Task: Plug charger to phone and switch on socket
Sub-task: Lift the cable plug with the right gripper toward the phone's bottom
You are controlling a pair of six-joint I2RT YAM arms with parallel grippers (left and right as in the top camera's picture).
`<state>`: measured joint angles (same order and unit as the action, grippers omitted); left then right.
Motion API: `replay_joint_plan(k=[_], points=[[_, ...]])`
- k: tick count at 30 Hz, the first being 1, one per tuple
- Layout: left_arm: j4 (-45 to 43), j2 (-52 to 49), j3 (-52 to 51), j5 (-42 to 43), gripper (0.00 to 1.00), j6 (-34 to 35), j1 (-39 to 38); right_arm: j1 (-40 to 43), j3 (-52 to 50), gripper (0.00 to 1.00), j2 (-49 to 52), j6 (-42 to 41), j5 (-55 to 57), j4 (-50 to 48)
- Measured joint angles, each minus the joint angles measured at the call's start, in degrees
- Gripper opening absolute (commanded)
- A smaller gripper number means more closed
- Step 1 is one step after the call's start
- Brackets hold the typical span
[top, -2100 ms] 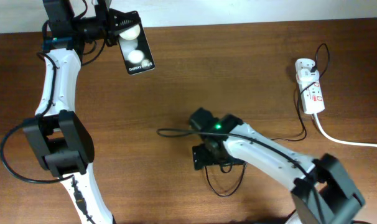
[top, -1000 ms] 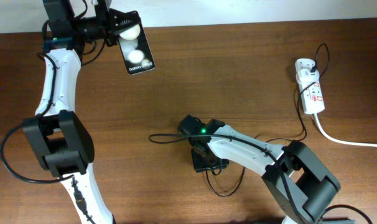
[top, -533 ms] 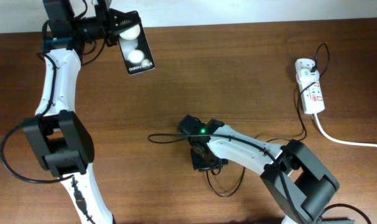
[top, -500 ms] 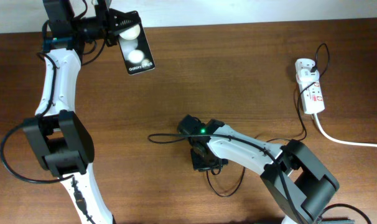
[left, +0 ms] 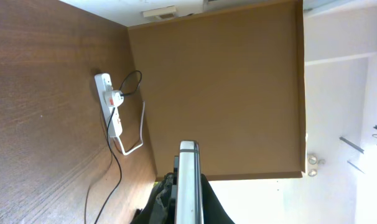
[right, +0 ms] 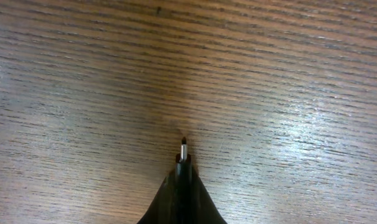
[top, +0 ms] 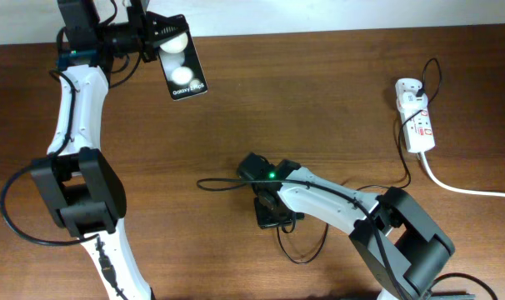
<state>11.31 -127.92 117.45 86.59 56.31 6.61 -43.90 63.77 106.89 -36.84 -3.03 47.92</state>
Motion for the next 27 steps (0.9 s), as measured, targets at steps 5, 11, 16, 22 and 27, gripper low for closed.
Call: replay_joint_plan(k=[5,11,16,22,27], points=[[0.0,0.0,0.0,0.0,0.0,0.0,0.0,4.52,4.39,0.04,0.15,6.45,-13.18,2.12],[0.0,0.0,0.0,-0.02,0.0,0.0,0.0,16.65,6.75,0.04,-0.02,20.44,-46.8,-2.86],[-0.04,0.0,0.0,-1.49,0.0,0.24,0.0,19.23,6.95,0.04,-0.2,26.56,-73.88,-20.35],[-0.02,0.0,0.0,-2.86,0.0,0.24,-0.11,19.23,6.75,0.04,-0.24,21.73,-79.73,-37.27],[0.0,0.0,0.0,-3.02,0.0,0.24,-1.27,19.23,6.84,0.04,-0.24,0.79,-76.56,-62.16]])
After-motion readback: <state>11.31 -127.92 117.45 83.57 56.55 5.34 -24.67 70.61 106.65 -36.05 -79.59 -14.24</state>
